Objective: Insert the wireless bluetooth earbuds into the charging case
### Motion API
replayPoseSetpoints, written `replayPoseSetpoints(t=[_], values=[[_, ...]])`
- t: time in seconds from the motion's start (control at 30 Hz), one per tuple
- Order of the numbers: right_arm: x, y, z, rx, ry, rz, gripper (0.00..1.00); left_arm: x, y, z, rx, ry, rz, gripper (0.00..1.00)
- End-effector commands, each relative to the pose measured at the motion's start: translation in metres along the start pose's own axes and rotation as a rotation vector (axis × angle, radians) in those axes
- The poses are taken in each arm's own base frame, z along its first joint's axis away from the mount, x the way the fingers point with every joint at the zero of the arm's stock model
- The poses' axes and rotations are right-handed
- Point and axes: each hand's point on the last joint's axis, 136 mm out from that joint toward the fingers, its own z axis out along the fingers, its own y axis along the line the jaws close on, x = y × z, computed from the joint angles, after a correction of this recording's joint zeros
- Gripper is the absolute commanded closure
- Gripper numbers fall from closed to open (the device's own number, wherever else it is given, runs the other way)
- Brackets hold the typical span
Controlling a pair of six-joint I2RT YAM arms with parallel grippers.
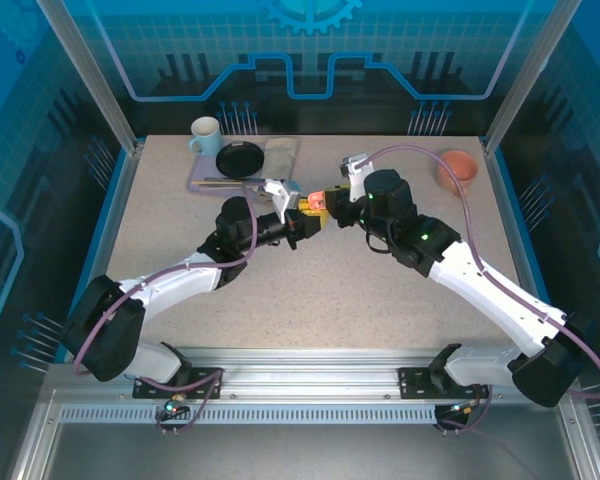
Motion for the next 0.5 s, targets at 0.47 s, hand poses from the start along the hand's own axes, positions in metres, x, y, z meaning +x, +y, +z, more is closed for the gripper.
replayPoseSetpoints(t=[0.47], values=[[0.005,0.010,0.001,-0.030,-0.028,-0.095,0.79,-0.027,-0.012,-0.001,0.028,-0.061,0.038,1.00]])
